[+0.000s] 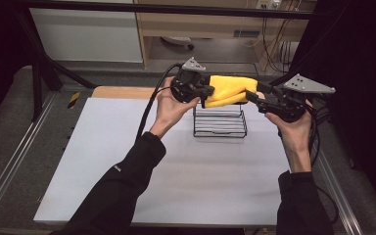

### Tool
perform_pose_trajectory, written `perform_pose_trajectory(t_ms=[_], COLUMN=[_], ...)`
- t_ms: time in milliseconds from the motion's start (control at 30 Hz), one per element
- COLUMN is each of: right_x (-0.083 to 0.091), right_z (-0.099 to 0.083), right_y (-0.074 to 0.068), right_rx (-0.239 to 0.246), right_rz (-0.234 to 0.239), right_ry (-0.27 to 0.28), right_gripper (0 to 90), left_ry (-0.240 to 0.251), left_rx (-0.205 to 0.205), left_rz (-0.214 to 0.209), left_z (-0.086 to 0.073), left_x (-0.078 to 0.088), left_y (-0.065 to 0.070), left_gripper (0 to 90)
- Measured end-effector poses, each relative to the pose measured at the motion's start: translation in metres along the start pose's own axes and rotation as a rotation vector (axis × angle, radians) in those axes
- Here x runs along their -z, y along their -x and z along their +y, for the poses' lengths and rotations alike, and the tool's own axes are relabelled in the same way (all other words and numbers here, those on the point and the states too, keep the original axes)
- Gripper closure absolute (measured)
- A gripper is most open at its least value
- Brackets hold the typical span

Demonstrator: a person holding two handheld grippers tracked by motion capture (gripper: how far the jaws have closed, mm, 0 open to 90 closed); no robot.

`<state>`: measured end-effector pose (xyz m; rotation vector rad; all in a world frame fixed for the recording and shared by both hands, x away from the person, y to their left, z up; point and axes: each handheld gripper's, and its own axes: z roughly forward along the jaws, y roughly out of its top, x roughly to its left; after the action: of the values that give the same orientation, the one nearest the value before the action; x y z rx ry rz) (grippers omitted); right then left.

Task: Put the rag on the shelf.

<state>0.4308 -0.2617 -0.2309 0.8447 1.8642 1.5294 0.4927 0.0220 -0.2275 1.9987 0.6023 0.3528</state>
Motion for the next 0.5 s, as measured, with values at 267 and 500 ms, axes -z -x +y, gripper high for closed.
perform_pose_trajectory(t_ms=[267,500], right_x=[-0.011,-0.025], right_z=[-0.004,-0.035], right_y=[-0.001,0.009], right_rx=[-0.062,-0.13], right_rz=[0.028,-0.001], right_ry=[-0.103,-0.195], right_gripper=[79.9,89.7], left_ry=[0.0,0.002], left_rx=[-0.015,-0.016], left_rz=[0.005,0.018], left_z=[-0.015,-0.025], left_x=[-0.008,-0.016], left_y=[0.002,-0.001], left_gripper=[89.7,89.7])
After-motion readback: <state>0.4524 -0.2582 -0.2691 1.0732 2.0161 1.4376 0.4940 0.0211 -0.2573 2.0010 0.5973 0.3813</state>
